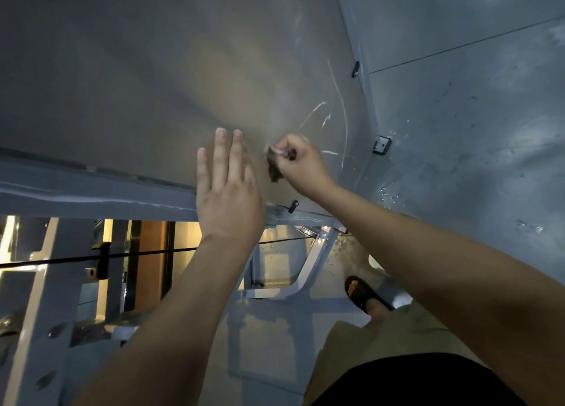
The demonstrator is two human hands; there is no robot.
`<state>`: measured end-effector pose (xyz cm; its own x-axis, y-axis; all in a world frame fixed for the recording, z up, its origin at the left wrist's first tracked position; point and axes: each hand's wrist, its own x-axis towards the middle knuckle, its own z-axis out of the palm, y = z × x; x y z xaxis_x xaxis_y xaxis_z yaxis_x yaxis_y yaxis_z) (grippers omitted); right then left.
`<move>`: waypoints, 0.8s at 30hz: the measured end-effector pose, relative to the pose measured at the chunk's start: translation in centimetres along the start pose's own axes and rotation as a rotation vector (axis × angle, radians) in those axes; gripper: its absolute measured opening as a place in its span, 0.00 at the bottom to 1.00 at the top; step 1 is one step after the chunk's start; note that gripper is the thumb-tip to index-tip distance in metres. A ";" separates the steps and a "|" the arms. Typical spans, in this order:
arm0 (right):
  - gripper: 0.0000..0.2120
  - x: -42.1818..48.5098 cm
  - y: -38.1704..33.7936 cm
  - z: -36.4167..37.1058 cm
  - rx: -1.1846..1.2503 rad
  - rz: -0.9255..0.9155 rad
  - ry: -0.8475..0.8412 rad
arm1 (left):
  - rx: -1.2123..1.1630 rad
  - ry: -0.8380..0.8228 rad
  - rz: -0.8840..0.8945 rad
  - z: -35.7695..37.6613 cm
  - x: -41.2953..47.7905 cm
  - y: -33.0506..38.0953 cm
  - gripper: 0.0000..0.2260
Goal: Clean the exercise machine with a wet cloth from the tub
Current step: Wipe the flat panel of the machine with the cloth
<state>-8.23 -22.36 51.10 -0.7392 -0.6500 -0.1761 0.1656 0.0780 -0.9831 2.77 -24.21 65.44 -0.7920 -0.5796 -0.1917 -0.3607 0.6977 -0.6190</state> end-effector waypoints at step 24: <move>0.07 -2.1 2.7 -12.1 0.493 0.496 -0.164 | -1.806 -0.175 -0.549 2.8 6.5 11.4 0.08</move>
<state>-14.12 -11.69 48.21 -0.3996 -0.7346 -0.5483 0.7609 0.0678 -0.6453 -5.08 -21.18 54.99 -0.4163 -0.8095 -0.4139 -0.6255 -0.0754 0.7766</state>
